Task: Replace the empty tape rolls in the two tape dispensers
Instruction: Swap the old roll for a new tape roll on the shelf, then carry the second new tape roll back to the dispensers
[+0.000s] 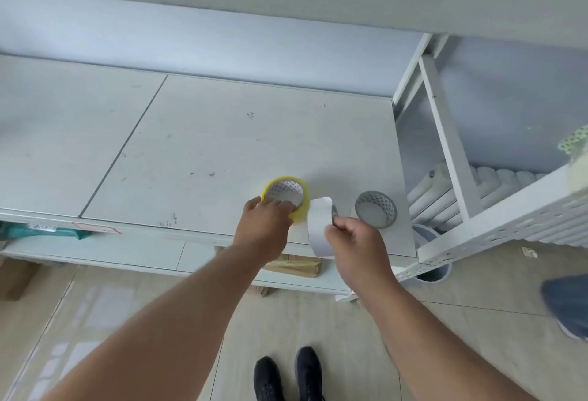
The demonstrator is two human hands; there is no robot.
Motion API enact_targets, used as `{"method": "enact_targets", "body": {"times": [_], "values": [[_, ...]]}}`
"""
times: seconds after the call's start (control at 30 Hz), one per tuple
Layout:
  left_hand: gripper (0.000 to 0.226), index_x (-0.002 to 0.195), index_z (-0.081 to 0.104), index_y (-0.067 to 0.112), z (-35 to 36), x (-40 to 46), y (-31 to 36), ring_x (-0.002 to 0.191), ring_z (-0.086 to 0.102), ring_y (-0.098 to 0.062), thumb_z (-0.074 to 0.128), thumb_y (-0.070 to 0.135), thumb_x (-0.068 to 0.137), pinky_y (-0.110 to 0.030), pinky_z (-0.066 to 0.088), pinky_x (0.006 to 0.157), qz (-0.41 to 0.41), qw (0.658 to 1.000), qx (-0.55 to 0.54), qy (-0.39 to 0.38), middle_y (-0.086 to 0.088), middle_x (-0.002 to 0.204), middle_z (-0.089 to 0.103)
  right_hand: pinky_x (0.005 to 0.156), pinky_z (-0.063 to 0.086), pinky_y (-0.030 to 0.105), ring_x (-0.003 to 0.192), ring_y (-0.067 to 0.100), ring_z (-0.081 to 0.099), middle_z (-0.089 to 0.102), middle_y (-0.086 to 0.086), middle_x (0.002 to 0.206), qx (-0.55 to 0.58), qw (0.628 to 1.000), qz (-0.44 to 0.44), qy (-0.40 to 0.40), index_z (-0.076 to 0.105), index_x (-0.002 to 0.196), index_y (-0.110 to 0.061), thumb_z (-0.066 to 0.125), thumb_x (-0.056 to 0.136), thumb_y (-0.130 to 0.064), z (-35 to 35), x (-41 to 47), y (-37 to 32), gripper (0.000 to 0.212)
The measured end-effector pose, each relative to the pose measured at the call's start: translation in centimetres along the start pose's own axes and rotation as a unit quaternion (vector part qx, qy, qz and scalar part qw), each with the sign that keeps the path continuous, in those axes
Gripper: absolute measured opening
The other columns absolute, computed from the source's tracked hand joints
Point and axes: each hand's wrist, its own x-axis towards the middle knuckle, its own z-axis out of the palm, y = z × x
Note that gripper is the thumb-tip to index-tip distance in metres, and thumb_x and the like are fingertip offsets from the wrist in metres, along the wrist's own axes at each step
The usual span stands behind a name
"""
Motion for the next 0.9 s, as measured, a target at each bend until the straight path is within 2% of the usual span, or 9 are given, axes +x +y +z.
{"method": "enact_targets", "body": {"times": [0.1,0.23,0.37,0.53,0.63,0.73,0.77,0.83,0.9], "values": [[0.016,0.113,0.069,0.024,-2.4,-1.6,0.2,0.095,0.066,-0.033,0.058,0.023,0.101,-0.034,0.044,0.075,-0.134,0.964,-0.228,0.038,0.001,0.092,0.072,0.054,0.026,0.034,0.056,0.018,0.033,0.036,-0.004,0.054,-0.151,0.984,-0.09,-0.01,0.04,0.066,-0.013,0.056,0.096,-0.025,0.6,2.0,0.0,0.036],[0.016,0.114,0.075,0.02,-5.2,-4.5,0.1,0.092,0.074,-0.005,0.067,0.014,0.102,-0.012,0.051,0.073,-0.209,0.838,-0.498,0.078,0.009,0.101,0.082,0.054,0.031,0.034,0.064,0.029,0.051,0.066,-0.001,0.071,-0.377,0.903,-0.207,-0.012,0.056,0.084,-0.022,0.048,0.102,-0.029,2.2,4.3,-0.5,0.022],[0.013,0.112,0.076,0.018,-6.0,-6.3,0.1,0.083,0.074,0.007,0.067,0.014,0.103,-0.006,0.05,0.063,-0.202,0.782,-0.583,0.088,0.007,0.098,0.084,0.064,0.034,0.031,0.08,0.031,0.069,0.075,0.003,0.093,-0.519,0.819,-0.242,-0.035,0.063,0.103,-0.019,0.051,0.092,-0.007,3.5,5.6,-0.8,0.021],[0.015,0.114,0.076,0.016,-6.3,-7.2,0.0,0.098,0.078,-0.006,0.068,0.011,0.102,-0.009,0.054,0.076,-0.197,0.758,-0.615,0.096,0.001,0.106,0.085,0.074,0.045,0.032,0.098,0.028,0.069,0.074,0.003,0.103,-0.573,0.783,-0.235,-0.068,0.066,0.115,-0.018,0.054,0.091,-0.005,4.1,5.7,0.1,0.03],[0.017,0.117,0.076,0.013,-7.0,-8.1,0.1,0.106,0.078,-0.014,0.068,0.011,0.102,-0.015,0.056,0.084,-0.19,0.749,-0.626,0.103,-0.002,0.109,0.084,0.096,0.05,0.037,0.119,0.026,0.064,0.072,0.0,0.122,-0.429,0.864,-0.258,-0.045,0.064,0.13,-0.017,0.058,0.101,-0.029,3.8,4.3,-0.8,0.033],[0.017,0.116,0.076,0.01,-7.9,-9.4,0.4,0.111,0.077,-0.025,0.067,0.009,0.102,-0.032,0.058,0.096,-0.178,0.739,-0.639,0.116,-0.007,0.11,0.083,0.096,0.053,0.029,0.118,0.007,0.066,0.073,-0.013,0.121,-0.053,0.983,-0.132,-0.116,0.07,0.123,-0.028,0.057,0.105,-0.035,3.3,0.2,-4.7,0.023],[0.017,0.116,0.075,0.009,-8.3,-9.8,0.4,0.112,0.076,-0.028,0.066,0.007,0.102,-0.038,0.057,0.1,-0.171,0.741,-0.639,0.119,-0.009,0.11,0.083,0.091,0.056,0.028,0.111,0.005,0.068,0.076,-0.012,0.115,0.061,0.982,-0.074,-0.164,0.073,0.116,-0.03,0.056,0.106,-0.035,3.3,-1.0,-6.1,0.02],[0.02,0.118,0.075,0.009,-8.8,-10.4,0.5,0.113,0.076,-0.031,0.065,0.004,0.101,-0.046,0.055,0.105,-0.158,0.748,-0.632,0.125,-0.01,0.111,0.083,0.093,0.061,0.047,0.098,0.013,0.07,0.077,0.007,0.111,0.149,0.965,-0.04,-0.212,0.077,0.109,-0.026,0.054,0.105,-0.036,3.4,-2.2,-7.6,0.025],[0.025,0.121,0.074,0.01,-9.6,-11.3,0.6,0.114,0.075,-0.03,0.064,0.002,0.099,-0.045,0.055,0.106,-0.144,0.756,-0.624,0.136,-0.011,0.113,0.082,0.106,0.047,0.063,0.091,0.027,0.065,0.065,0.03,0.117,0.17,0.958,-0.059,-0.224,0.074,0.107,-0.015,0.055,0.097,-0.045,3.4,-3.2,-9.1,0.037]]}}
